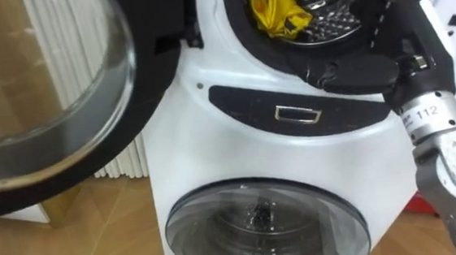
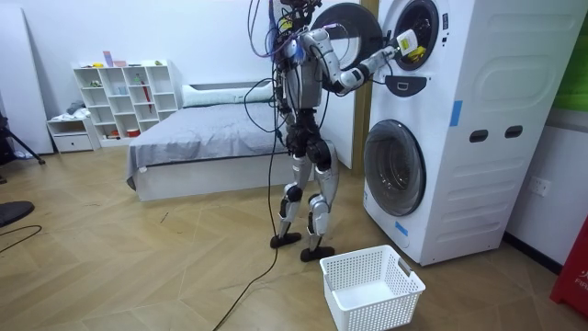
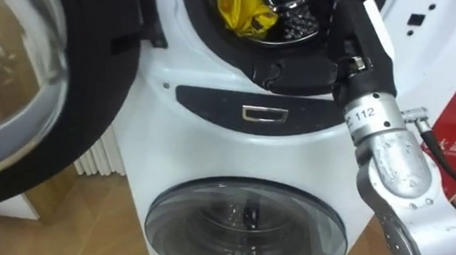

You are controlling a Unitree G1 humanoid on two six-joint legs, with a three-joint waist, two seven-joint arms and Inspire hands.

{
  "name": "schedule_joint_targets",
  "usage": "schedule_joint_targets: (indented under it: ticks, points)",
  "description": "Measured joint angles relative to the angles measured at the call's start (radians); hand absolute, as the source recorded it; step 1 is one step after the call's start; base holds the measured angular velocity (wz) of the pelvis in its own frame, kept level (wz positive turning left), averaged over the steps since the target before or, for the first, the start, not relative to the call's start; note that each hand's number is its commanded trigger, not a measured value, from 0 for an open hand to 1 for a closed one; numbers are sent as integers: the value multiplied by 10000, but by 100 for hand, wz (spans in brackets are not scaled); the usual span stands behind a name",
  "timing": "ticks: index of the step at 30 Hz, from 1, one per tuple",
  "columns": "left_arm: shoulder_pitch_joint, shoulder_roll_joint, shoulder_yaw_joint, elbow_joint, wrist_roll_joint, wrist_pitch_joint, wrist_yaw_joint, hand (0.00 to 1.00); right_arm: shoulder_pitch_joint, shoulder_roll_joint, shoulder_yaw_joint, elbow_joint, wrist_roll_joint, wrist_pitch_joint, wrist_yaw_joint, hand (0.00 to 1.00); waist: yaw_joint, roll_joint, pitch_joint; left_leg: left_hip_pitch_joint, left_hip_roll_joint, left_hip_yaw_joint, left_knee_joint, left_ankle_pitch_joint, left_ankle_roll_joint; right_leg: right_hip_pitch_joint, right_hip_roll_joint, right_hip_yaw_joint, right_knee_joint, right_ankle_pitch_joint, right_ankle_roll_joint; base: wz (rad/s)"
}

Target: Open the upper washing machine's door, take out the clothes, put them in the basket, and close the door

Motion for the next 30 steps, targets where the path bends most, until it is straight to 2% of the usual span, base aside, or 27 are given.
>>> schedule_joint_targets:
  ticks: [3, 5, 11, 16, 19, 24, 25, 26, 28, 30]
  points:
    - [121, 54, 137, -4, 3, -1, -176, 0, 24, -109, -367, 4, 62, 0, 14, 0, -33, -18, -22, 12, 1, 20, -27, 0, 0, -1, 22, 29, -38, 0, 0, -3]
    - [228, 76, 421, -154, 2, 5, -230, 0, 37, -459, -625, 12, 84, 3, 13, 0, -12, -55, -52, 28, -2, 34, -54, 0, 0, -2, 28, 50, -48, 0, 1, -2]
    - [381, 190, 499, -262, -5, 16, -225, 0, 18, -1011, -661, 680, 482, 2, 246, 0, 78, -137, -106, 319, 20, 153, -170, 1, 0, 186, 77, 159, -44, 1, 0, -6]
    - [367, 189, 610, -279, -3, 11, -326, 0, -24, -1079, -690, 1350, 931, 6, 582, 0, 284, -249, -97, 520, 18, 186, -166, 0, 0, 388, 69, 175, -55, 5, 2, 0]
    - [407, 185, 668, -284, 13, 14, -390, 0, -545, -1083, -684, 1877, 815, 53, 1008, 0, 313, -301, -48, 401, -9, 226, -207, 1, 0, 274, 45, 180, -49, 42, 10, -3]
    - [525, 205, 851, -373, 319, 38, -595, 0, -1230, -1143, -691, 2477, 771, 52, 1412, 0, 356, -299, -45, 88, -2, 137, -154, 14, -21, 28, 25, 74, -51, 97, -31, 5]
    - [526, 203, 849, -438, 320, 41, -622, 0, -1271, -1180, -691, 2488, 783, 52, 1421, 0, 505, -274, -29, 33, 4, 119, -140, 19, -27, -11, 28, 56, -59, 97, -33, 4]
    - [527, 201, 849, -591, 319, 49, -639, 0, -1293, -1266, -688, 2497, 812, 52, 1447, 0, 607, -314, -58, -21, 5, 119, -93, 39, -28, -73, 29, 53, -61, 99, -37, 0]
    - [565, 199, 848, -694, 321, 46, -644, 0, -1413, -1304, -649, 2620, 839, 52, 1506, 0, 806, -263, -25, -40, 4, 121, -104, 59, -26, -91, 25, 35, -68, 100, -42, 0]
    - [552, 216, 848, -683, 310, 46, -644, 0, -1756, -1309, -392, 2895, 677, 50, 1484, 0, 848, -227, -12, -46, 10, 111, -109, 62, -26, -95, 27, -19, -72, 97, -45, 0]
